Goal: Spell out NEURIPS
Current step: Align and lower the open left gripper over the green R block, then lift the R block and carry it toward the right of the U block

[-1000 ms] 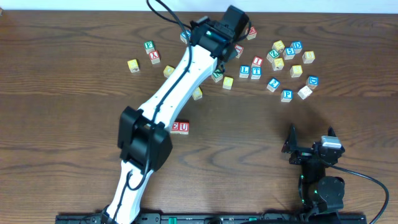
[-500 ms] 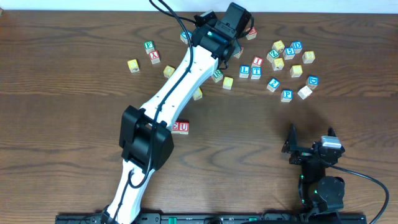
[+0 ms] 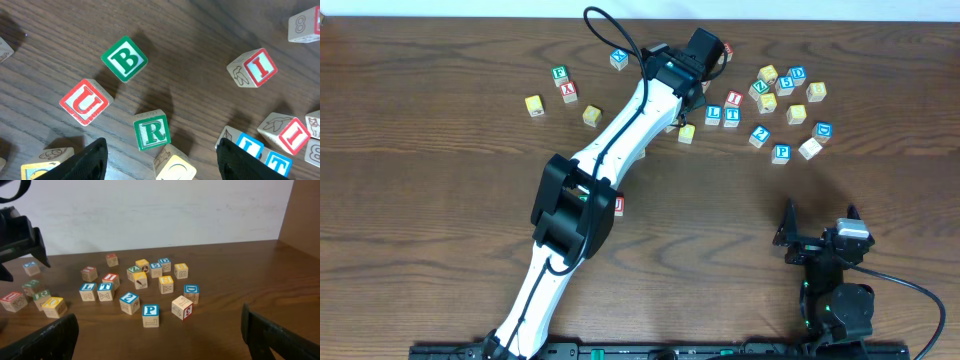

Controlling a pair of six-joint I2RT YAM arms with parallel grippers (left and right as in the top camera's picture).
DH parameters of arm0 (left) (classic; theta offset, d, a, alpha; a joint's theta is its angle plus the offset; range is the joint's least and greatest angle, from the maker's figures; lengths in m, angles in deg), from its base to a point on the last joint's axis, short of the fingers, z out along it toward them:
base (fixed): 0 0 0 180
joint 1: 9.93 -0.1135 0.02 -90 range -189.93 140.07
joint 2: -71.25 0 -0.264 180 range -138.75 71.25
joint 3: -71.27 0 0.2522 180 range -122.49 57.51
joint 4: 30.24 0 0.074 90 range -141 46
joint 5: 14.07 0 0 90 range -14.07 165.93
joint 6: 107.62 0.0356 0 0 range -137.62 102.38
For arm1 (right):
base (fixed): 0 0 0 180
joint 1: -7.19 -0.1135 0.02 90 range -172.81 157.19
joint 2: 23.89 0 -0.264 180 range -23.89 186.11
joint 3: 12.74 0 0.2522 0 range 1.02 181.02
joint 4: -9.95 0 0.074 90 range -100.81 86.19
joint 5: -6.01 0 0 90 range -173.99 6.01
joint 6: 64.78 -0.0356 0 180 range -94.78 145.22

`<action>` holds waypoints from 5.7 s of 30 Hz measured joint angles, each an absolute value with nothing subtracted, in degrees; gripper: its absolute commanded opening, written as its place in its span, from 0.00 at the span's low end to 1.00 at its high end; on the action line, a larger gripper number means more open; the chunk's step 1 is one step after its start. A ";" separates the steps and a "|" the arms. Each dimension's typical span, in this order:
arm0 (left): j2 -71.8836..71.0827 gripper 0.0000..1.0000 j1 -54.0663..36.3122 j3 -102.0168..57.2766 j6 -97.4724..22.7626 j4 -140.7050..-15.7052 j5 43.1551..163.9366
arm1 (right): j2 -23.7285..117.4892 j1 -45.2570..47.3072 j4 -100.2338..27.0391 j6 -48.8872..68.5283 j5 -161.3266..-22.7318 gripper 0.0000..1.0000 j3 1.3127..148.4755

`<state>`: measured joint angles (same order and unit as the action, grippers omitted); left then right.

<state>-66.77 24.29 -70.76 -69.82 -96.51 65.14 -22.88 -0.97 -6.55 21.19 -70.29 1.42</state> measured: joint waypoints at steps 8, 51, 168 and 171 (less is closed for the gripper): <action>-68.76 0.69 24.29 -70.76 -69.82 -96.62 65.27 | -22.88 -0.97 -6.55 21.19 -70.29 0.99 1.42; -73.44 0.68 24.40 -67.79 -71.38 -94.37 67.90 | -22.88 -0.97 -6.55 21.19 -70.29 0.99 1.42; -31.21 0.25 41.27 -10.44 -59.88 -77.78 60.84 | -22.88 -0.97 -6.55 21.19 -70.29 0.99 1.40; -31.19 0.25 41.23 -8.93 -59.79 -74.33 61.49 | -22.88 -0.97 -6.55 21.19 -70.29 0.99 1.40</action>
<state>-31.19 41.23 -8.93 -59.79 -74.33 61.49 -22.88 -0.97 -6.55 21.19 -70.29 1.40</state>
